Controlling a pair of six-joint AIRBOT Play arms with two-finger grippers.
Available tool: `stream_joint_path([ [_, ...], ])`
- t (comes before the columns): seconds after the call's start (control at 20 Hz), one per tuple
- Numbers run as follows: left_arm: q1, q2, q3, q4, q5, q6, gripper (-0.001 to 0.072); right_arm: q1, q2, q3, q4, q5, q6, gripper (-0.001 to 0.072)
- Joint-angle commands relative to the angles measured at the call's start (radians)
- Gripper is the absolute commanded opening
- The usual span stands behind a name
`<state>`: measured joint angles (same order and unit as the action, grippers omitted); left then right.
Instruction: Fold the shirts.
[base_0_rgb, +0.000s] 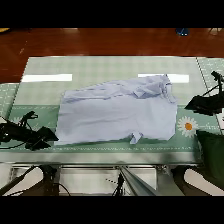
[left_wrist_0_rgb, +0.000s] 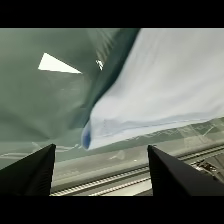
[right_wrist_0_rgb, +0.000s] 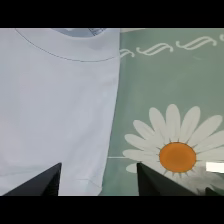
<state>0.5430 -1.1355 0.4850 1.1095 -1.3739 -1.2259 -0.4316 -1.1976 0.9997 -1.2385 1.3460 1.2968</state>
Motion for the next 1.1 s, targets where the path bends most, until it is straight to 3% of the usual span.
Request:
stream_joint_path([
  [0.0, -0.032, -0.032, -0.032, -0.106, 0.112, 0.029, 0.0587, -0.003, 0.002, -0.013, 0.036, -0.015, -0.012, 0.0551],
  [0.05, -0.059, -0.055, -0.040, -0.119, 0.121, 0.055, 0.0454, -0.003, 0.002, -0.013, 0.044, -0.010, -0.012, 0.0552],
  [0.15, -0.129, -0.114, -0.045, -0.128, 0.132, 0.087, 0.0372, -0.003, 0.005, -0.013, 0.071, 0.005, -0.013, 0.0552],
  [0.2, -0.159, -0.146, -0.045, -0.127, 0.131, 0.109, 0.0370, -0.003, 0.009, -0.013, 0.078, 0.011, -0.013, 0.0552],
  [0.25, -0.181, -0.177, -0.045, -0.126, 0.131, 0.131, 0.0252, -0.003, 0.016, -0.013, 0.077, 0.018, -0.019, 0.0552],
  [0.3, -0.188, -0.201, -0.045, -0.126, 0.132, 0.134, 0.0040, -0.003, 0.023, -0.013, 0.069, 0.026, -0.029, 0.0551],
  [0.45, -0.175, -0.216, -0.043, -0.123, 0.133, 0.134, 0.0019, -0.024, 0.042, -0.029, -0.039, 0.034, -0.031, 0.0536],
  [0.8, -0.150, -0.204, -0.042, -0.124, 0.133, 0.159, 0.0019, -0.150, 0.042, -0.286, 0.044, 0.017, -0.060, 0.0538],
  [1.05, -0.150, -0.204, -0.042, -0.202, 0.124, 0.193, 0.0019, -0.150, 0.042, -0.421, 0.234, -0.104, -0.089, 0.0535],
])
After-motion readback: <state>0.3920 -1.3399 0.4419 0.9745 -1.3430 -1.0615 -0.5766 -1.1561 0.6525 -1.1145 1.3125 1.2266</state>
